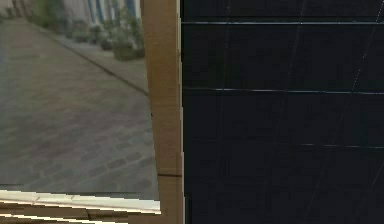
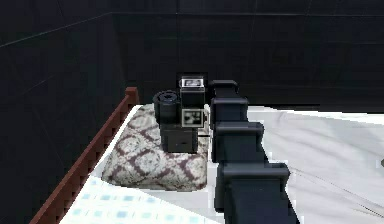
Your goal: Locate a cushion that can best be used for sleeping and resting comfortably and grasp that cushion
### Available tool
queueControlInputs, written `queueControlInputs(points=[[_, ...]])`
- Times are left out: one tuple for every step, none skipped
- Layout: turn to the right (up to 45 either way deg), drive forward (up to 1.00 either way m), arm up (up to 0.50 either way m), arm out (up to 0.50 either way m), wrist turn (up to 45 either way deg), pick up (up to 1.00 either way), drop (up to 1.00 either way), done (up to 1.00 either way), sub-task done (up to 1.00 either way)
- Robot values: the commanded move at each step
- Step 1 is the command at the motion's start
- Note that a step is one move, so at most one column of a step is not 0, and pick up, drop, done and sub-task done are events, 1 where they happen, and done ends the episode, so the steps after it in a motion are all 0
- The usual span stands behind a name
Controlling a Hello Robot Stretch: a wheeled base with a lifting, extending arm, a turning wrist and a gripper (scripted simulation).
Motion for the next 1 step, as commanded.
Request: queueControlInputs(points=[[0.0,0.00,-0.26,0.00,0.0,0.00,0.00,0.00,0.00]])
